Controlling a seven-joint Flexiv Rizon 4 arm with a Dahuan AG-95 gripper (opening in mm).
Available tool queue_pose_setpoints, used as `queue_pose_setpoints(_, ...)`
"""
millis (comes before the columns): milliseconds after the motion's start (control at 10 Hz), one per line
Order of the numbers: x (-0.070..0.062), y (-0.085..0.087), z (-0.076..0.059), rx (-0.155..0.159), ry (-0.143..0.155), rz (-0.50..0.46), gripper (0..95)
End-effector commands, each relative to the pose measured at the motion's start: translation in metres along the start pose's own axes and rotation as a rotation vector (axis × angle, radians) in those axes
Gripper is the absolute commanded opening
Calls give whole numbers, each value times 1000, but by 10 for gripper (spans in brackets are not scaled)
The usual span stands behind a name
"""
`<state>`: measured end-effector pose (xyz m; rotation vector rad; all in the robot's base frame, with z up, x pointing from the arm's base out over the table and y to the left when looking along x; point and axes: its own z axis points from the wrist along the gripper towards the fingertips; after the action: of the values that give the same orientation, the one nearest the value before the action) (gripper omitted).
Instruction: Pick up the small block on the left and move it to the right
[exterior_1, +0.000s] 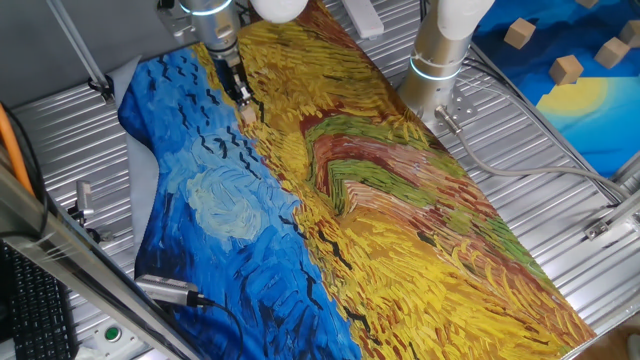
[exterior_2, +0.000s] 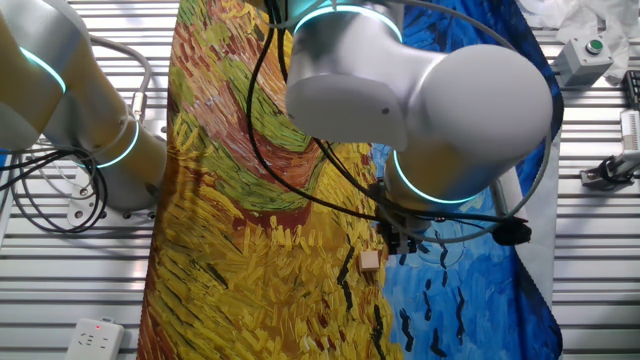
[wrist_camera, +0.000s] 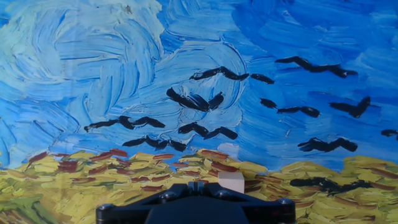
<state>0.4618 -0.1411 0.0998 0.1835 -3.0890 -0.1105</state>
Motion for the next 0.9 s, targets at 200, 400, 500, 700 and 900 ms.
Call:
queue_pose_setpoints(200, 2, 1, 0, 1, 0, -2, 0)
queue_pose_setpoints(400, 2, 1, 0, 0, 2, -3, 0)
queue_pose_setpoints(500, 2, 1, 0, 3, -14, -31, 0)
queue_pose_setpoints(700, 2, 1, 0, -14, -27, -25, 0)
queue_pose_setpoints(900, 2, 1, 0, -37, 9, 31, 0)
